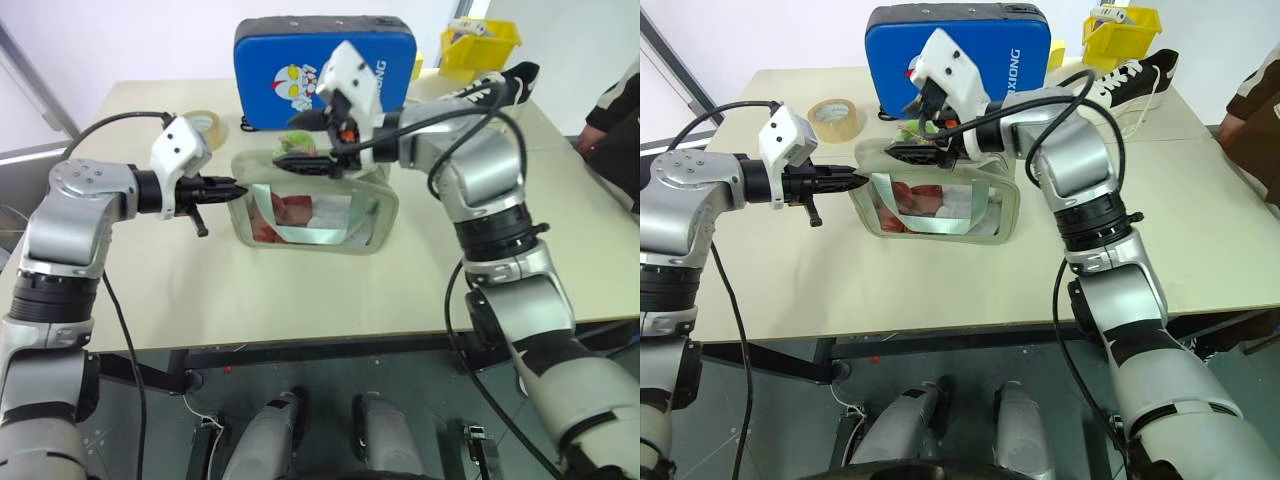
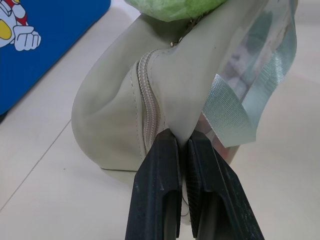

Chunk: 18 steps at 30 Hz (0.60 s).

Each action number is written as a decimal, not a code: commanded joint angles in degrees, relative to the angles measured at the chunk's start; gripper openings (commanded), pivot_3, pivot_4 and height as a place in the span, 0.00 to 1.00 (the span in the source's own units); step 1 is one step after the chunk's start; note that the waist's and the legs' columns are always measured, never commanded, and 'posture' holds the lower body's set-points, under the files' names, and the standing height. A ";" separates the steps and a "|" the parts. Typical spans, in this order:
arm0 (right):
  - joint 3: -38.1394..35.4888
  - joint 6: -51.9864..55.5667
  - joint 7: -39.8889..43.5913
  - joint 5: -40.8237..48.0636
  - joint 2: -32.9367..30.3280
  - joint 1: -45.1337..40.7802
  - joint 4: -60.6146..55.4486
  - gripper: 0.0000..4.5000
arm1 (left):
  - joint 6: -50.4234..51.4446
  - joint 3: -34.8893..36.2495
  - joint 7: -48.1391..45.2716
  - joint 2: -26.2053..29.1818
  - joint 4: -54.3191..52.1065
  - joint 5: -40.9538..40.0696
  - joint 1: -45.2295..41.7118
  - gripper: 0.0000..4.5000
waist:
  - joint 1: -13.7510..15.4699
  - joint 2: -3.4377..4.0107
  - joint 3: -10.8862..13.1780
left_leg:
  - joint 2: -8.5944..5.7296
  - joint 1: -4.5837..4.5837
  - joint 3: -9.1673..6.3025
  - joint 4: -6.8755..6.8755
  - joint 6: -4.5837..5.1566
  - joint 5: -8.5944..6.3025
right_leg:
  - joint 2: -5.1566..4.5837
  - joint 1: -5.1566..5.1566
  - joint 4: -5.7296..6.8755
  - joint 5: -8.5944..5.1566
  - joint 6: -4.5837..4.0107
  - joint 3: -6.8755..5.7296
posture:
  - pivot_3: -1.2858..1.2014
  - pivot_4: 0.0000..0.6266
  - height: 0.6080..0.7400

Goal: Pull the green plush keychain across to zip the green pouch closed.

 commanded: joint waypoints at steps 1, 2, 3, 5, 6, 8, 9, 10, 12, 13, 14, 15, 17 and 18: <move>-0.20 0.07 0.26 -0.14 -0.19 -2.15 0.70 0.80 | -0.46 0.15 0.12 0.35 -1.61 -0.33 -0.95 0.00 | -0.04 0.00 0.00 | 0.00 0.00 0.00 0.00 0.00 0.00 | 0.00 0.00 0.00 0.00 0.00 0.00 | 0.52 0.24 1.00; 0.25 0.07 0.27 -0.55 -0.28 -2.16 1.32 0.80 | -0.45 0.20 0.28 0.36 -1.75 -0.28 -0.84 0.00 | -0.09 0.00 0.00 | 0.00 0.00 0.00 0.00 0.00 0.00 | 0.00 0.00 0.00 0.01 0.01 0.00 | 0.52 0.24 1.00; 0.75 -0.22 0.32 -1.08 -0.45 -2.15 1.91 0.80 | -0.37 0.21 0.46 0.32 -1.84 -0.24 -0.85 0.00 | -0.14 0.00 0.00 | 0.00 0.00 0.00 0.00 0.00 0.00 | 0.00 0.00 0.01 0.01 0.01 0.00 | 0.52 0.24 1.00; 1.48 -0.47 0.82 -1.66 -0.74 -1.95 2.34 0.62 | 0.01 0.38 0.81 0.15 -2.17 -0.43 -0.83 0.00 | -0.24 0.00 0.00 | 0.01 0.01 0.00 0.00 0.00 0.00 | 0.00 0.00 0.03 0.01 0.02 0.00 | 0.52 0.24 1.00; 1.80 -0.82 1.11 -2.00 -0.96 -1.87 2.31 0.51 | 0.10 0.41 0.97 0.05 -2.17 -0.48 -0.91 0.00 | -0.26 0.00 0.00 | 0.01 0.01 0.00 0.00 0.00 0.00 | -0.01 -0.01 0.03 0.01 0.02 0.00 | 0.52 0.24 1.00; 2.44 -1.86 1.63 -2.89 -1.54 -1.75 2.04 0.28 | 0.12 0.43 1.15 -0.02 -2.10 -0.56 -1.01 0.00 | -0.29 0.00 0.00 | 0.01 0.01 0.00 0.00 0.00 0.00 | -0.01 -0.02 0.04 0.01 0.02 0.00 | 0.52 0.24 1.00; 2.76 -2.42 1.89 -3.32 -1.82 -1.69 1.94 0.14 | 0.11 0.43 1.19 -0.02 -2.07 -0.58 -1.04 0.00 | -0.27 0.00 0.00 | 0.01 0.00 0.00 0.00 0.00 0.00 | -0.01 -0.02 0.04 0.01 0.02 0.01 | 0.52 0.24 1.00; 2.82 -2.85 1.90 -3.63 -2.10 -1.58 1.86 0.03 | -0.04 0.37 1.22 -0.08 -1.81 -0.51 -1.19 0.00 | -0.26 0.00 0.00 | 0.01 0.01 0.00 -0.01 0.00 0.00 | -0.01 -0.02 0.03 0.01 0.03 0.00 | 0.52 0.24 1.00; 2.70 -3.88 1.57 -4.41 -2.95 -1.47 1.57 0.01 | -0.26 0.30 1.31 -0.22 -1.32 -0.39 -1.48 0.00 | -0.25 0.00 0.00 | 0.01 0.01 0.00 -0.01 0.00 0.00 | 0.00 -0.02 0.03 0.01 0.03 0.00 | 0.52 0.24 1.00; 2.61 -4.34 1.39 -4.79 -3.33 -1.46 1.44 0.01 | -0.32 0.29 1.35 -0.28 -1.17 -0.34 -1.58 0.00 | -0.21 0.00 0.00 | 0.01 0.01 0.00 -0.01 0.00 0.00 | 0.00 -0.02 0.03 0.01 0.03 0.00 | 0.52 0.24 1.00; 2.57 -4.66 1.31 -5.04 -3.55 -1.47 1.37 0.01 | -0.33 0.29 1.37 -0.31 -1.12 -0.32 -1.61 0.00 | -0.19 0.00 0.00 | 0.01 0.01 0.00 0.00 0.00 0.00 | 0.00 -0.02 0.03 0.01 0.03 0.00 | 0.52 0.24 1.00; 1.90 -5.03 0.68 -5.66 -4.90 -1.50 0.48 0.01 | -0.26 0.34 1.42 -0.37 -1.14 -0.37 -1.60 0.00 | -0.19 0.00 0.00 | 0.01 0.01 0.00 0.00 0.00 0.00 | 0.00 -0.02 0.03 0.01 0.03 0.00 | 0.52 0.24 1.00; 0.12 -5.96 -1.00 -7.92 -9.78 -0.91 -2.36 0.01 | -0.09 0.32 1.54 -0.54 -1.32 -0.43 -1.39 0.00 | 0.06 0.02 0.01 | 0.00 -0.01 0.00 -0.01 0.00 0.00 | -0.02 -0.02 0.03 0.01 0.03 0.00 | 0.52 0.24 1.00; -0.76 -5.71 -1.82 -8.70 -12.03 -0.36 -3.85 0.01 | 0.01 0.36 1.50 -0.52 -1.44 -0.49 -1.17 0.00 | 0.21 0.02 0.02 | 0.00 -0.04 0.00 0.00 0.00 0.00 | -0.03 -0.04 0.02 0.01 0.03 0.00 | 0.52 0.24 1.00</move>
